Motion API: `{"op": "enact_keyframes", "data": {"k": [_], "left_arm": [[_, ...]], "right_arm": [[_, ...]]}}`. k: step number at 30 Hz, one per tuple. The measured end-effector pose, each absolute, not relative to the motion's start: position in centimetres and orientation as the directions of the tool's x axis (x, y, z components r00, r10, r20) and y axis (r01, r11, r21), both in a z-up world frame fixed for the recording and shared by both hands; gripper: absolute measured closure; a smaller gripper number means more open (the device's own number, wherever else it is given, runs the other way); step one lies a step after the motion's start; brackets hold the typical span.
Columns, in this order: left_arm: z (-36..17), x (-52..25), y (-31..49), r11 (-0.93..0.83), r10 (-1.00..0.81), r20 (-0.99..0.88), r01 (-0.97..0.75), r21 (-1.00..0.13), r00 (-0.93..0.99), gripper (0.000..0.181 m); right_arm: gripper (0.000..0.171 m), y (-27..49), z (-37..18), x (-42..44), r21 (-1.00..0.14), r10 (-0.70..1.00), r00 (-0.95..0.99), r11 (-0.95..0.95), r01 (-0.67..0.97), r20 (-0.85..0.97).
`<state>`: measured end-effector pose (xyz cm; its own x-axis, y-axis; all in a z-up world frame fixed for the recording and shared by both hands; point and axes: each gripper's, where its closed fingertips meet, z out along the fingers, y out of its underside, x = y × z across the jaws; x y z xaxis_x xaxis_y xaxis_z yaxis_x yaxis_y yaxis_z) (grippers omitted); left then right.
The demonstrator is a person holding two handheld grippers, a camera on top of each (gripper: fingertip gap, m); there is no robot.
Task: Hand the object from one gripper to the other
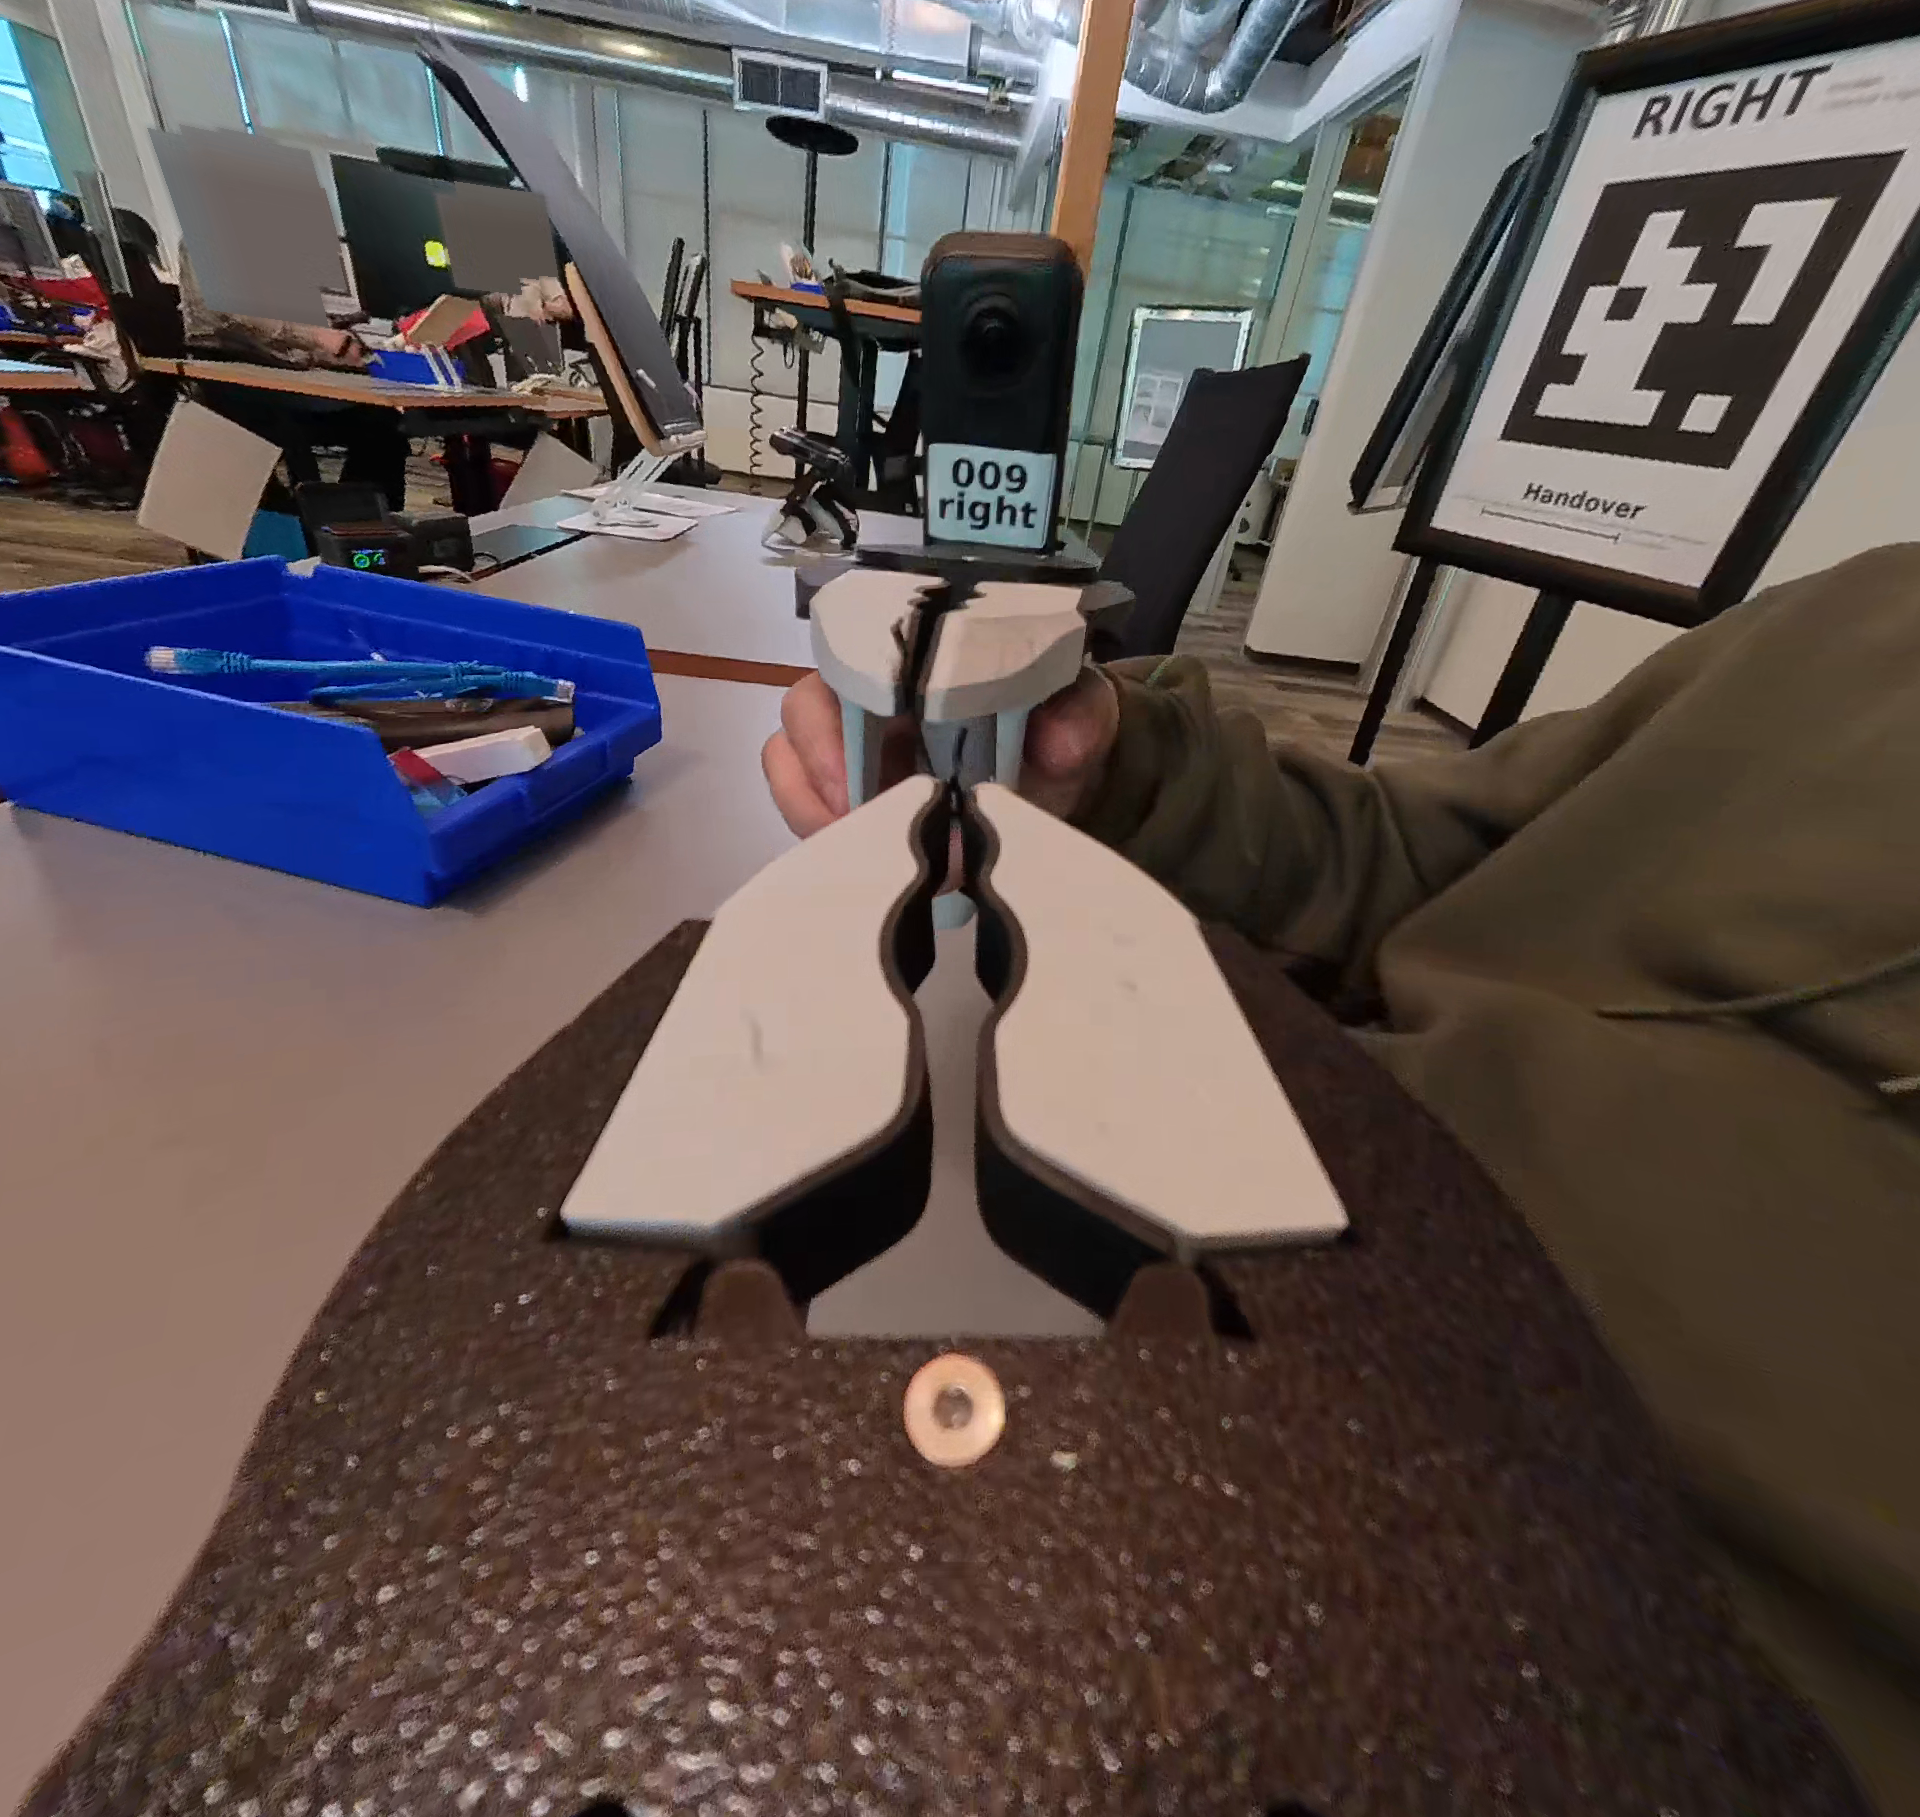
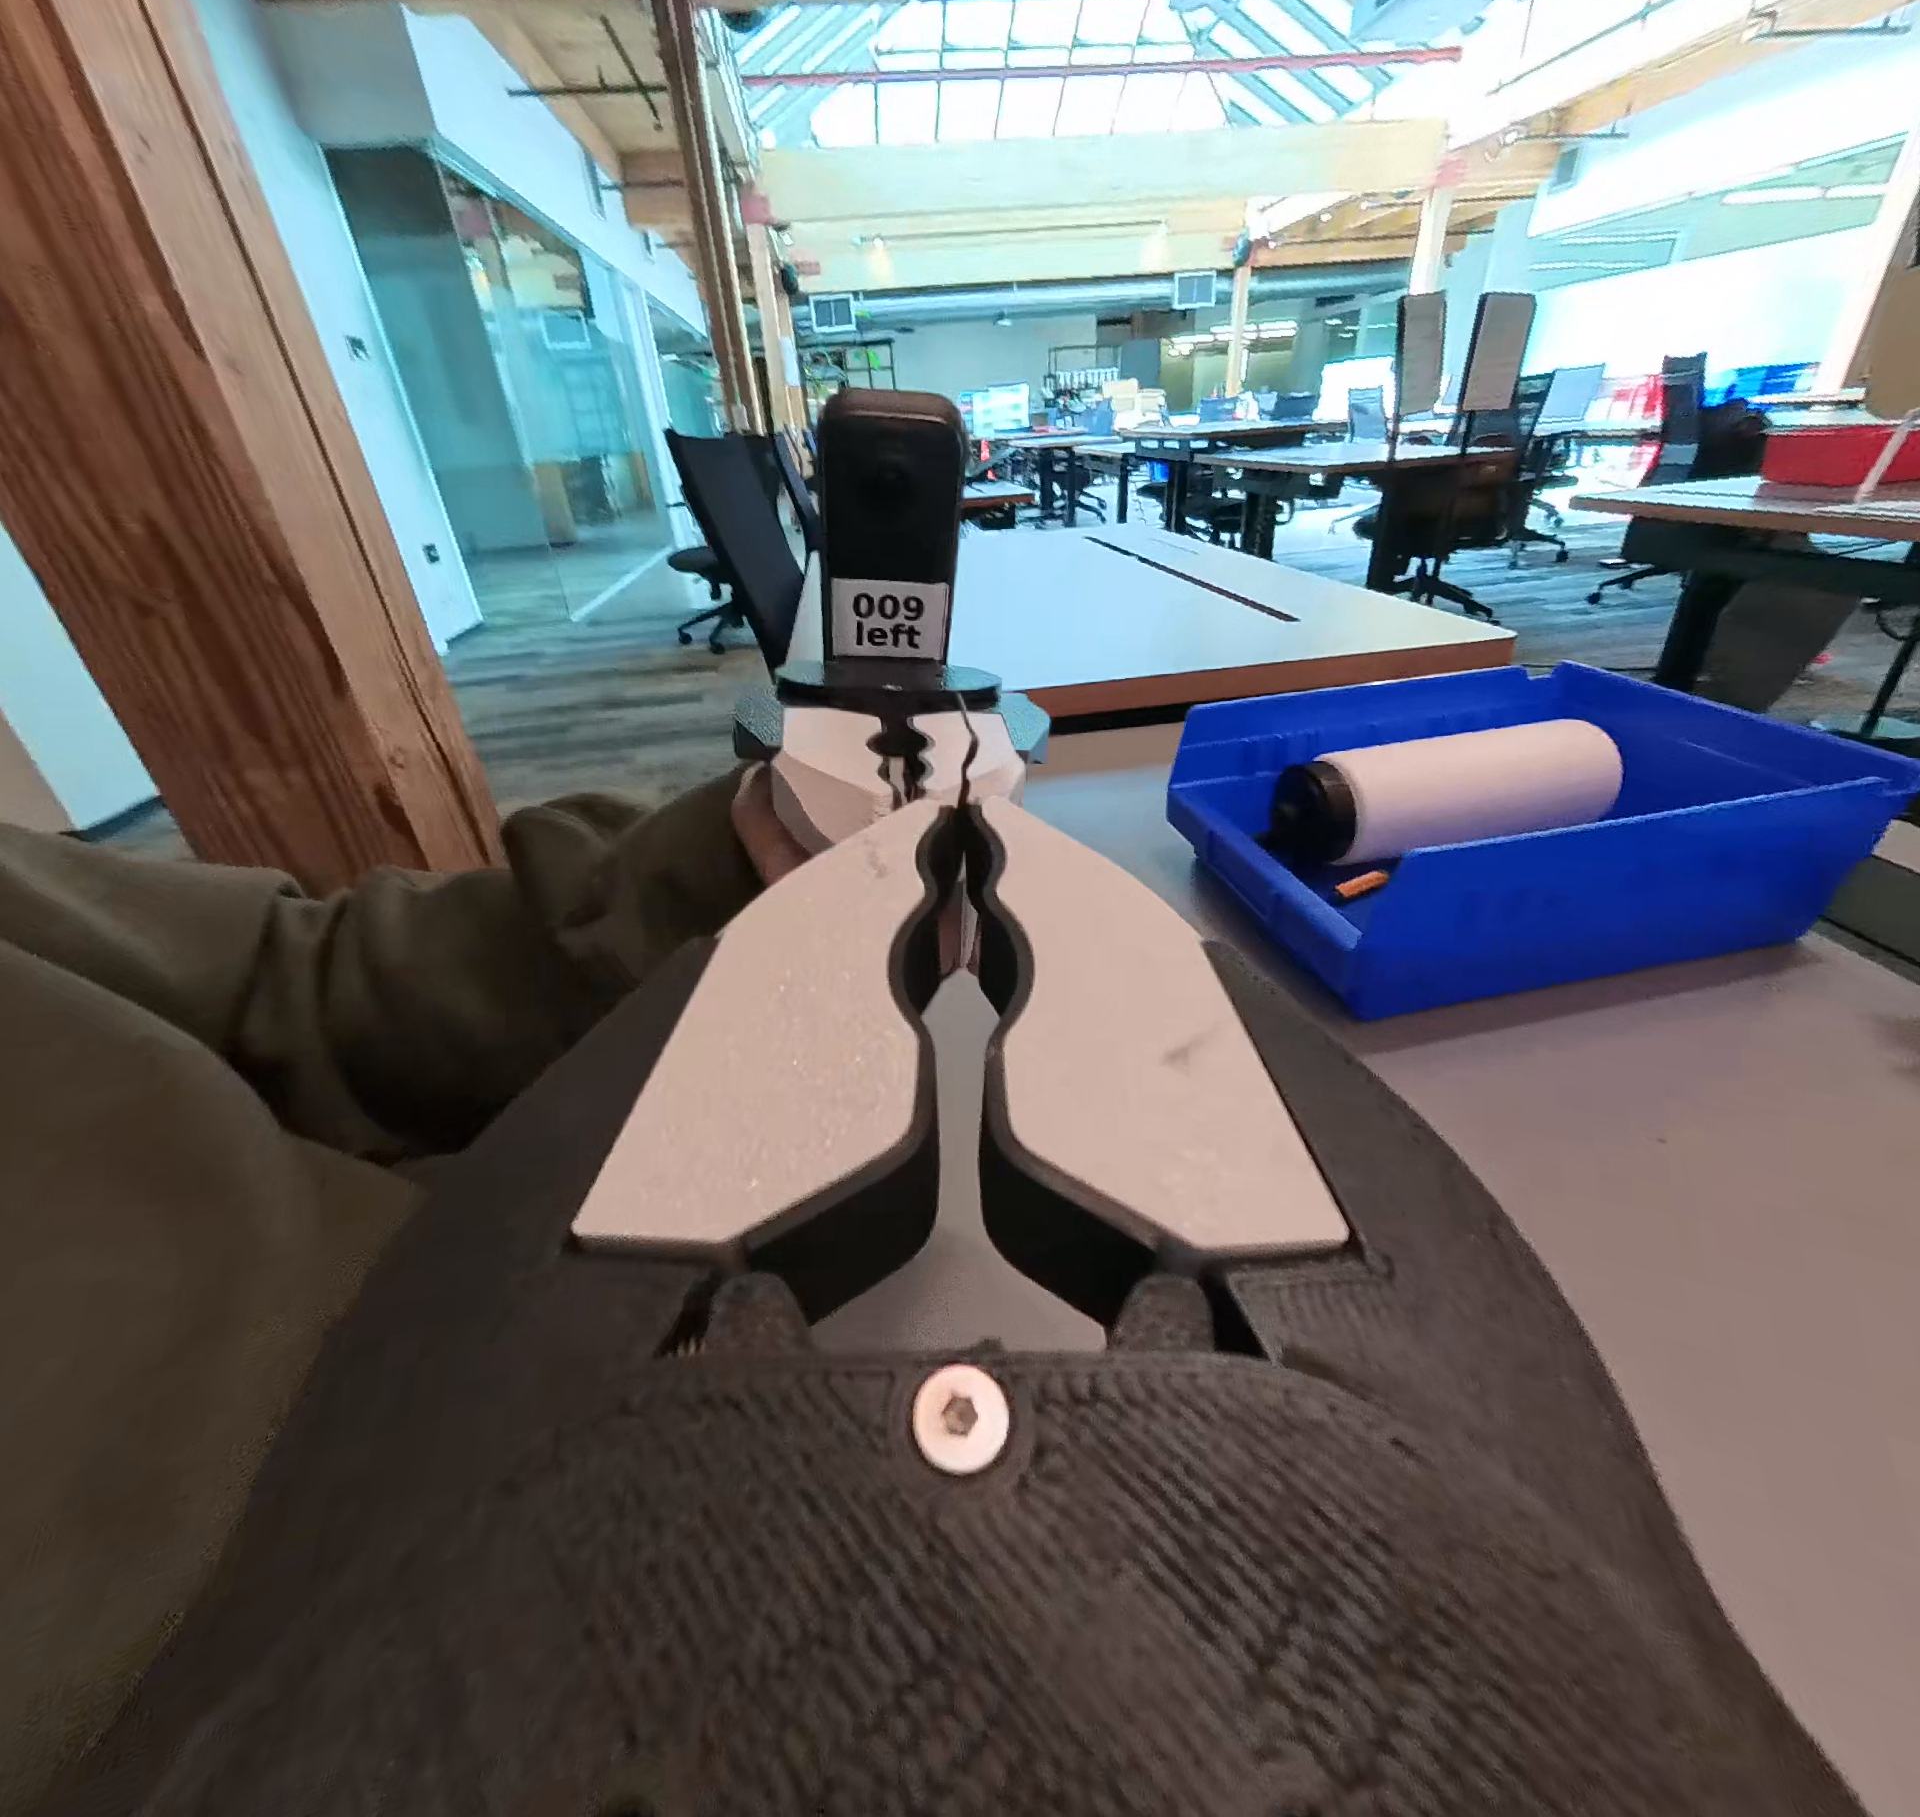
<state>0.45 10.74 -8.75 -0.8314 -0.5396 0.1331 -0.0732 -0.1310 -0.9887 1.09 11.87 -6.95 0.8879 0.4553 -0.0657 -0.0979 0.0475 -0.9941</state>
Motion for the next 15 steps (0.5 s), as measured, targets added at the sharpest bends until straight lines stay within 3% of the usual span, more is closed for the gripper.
{"op": "enact_keyframes", "data": {"k": [7,9,11,15], "left_arm": [[-9.1,1.3,11.3,-0.103,-0.606,0.109,-0.058,-0.993,-0.788,0.179],[-9.2,2.0,11.7,-0.096,-0.656,0.102,-0.051,-0.994,-0.748,0.163],[-9.5,2.5,12.3,-0.069,-0.701,0.088,-0.056,-0.996,-0.708,0.153],[-9.0,2.9,13.5,-0.046,-0.764,0.053,-0.028,-0.999,-0.643,0.148]], "right_arm": [[0.170,12.3,-7.5,2.3,-0.998,0.372,0.928,0.054,0.011,0.030],[0.170,12.3,-7.2,3.8,-0.997,0.293,0.955,0.068,0.026,0.045],[0.170,11.9,-6.5,6.8,-0.996,0.154,0.987,0.080,0.039,0.051],[0.171,7.3,-5.7,18.0,-0.974,-0.358,0.906,-0.051,0.223,0.226]]}}
